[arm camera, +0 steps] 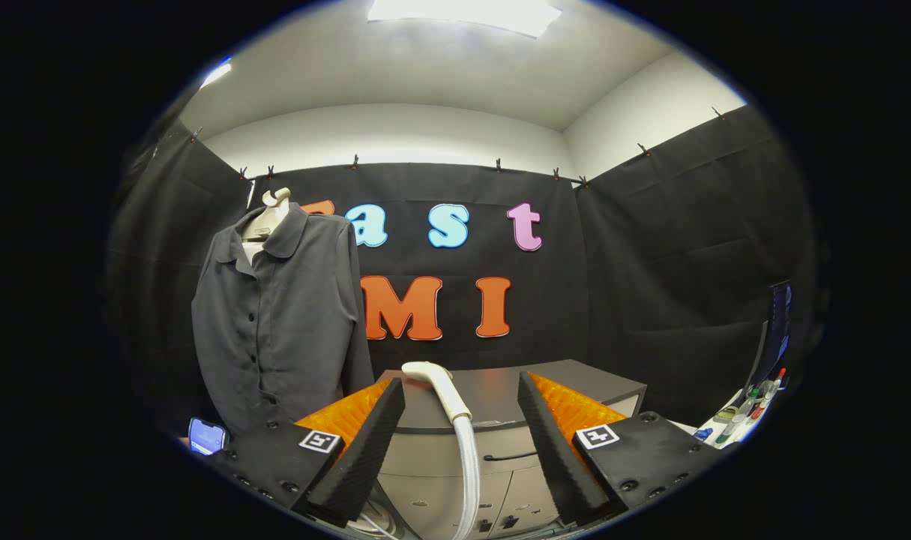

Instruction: Iron the clothes twice with a garment steamer, once on the left side and once on the right side.

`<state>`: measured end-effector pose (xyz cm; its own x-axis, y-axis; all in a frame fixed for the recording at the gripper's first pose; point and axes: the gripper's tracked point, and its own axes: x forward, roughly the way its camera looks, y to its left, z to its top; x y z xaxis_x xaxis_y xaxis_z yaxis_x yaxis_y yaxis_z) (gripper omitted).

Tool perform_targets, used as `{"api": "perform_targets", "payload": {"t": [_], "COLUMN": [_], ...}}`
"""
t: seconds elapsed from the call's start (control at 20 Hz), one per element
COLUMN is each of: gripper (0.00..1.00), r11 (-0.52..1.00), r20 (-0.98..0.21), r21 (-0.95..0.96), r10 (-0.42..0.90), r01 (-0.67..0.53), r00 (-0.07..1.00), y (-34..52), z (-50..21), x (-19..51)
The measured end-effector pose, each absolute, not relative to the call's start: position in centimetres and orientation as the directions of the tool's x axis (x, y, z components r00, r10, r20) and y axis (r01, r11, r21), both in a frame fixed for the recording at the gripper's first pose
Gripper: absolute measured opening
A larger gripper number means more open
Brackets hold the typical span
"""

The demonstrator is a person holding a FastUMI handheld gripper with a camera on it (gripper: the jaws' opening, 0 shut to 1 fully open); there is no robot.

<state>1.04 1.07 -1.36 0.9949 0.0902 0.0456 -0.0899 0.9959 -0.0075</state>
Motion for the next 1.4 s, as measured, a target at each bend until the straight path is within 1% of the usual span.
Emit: {"api": "perform_targets", "payload": {"t": [0.15,0.3,0.55,0.7,0.9,1.0,1.4], "gripper": [0.98,0.98,0.98,0.98,0.98,0.98,0.99], "r11": [0.996,0.996,0.986,0.976,0.967,0.962,0.945], "r20": [0.049,0.050,0.016,-0.053,-0.219,-0.271,-0.457], "r21": [-0.008,-0.004,-0.024,-0.027,-0.010,-0.008,0.002], "r10": [0.086,0.093,0.164,0.213,0.247,0.261,0.293], "r01": [-0.086,-0.093,-0.163,-0.214,-0.256,-0.273,-0.328], "r00": [0.995,0.994,0.986,0.976,0.944,0.926,0.840], "y": [1.0,1.2,3.2,4.5,5.5,6.0,8.5], "z": [-1.1,-0.3,0.2,-0.7,-4.2,-5.6,-12.0], "x": [1.8,3.9,10.2,15.3,22.1,24.6,29.4]}}
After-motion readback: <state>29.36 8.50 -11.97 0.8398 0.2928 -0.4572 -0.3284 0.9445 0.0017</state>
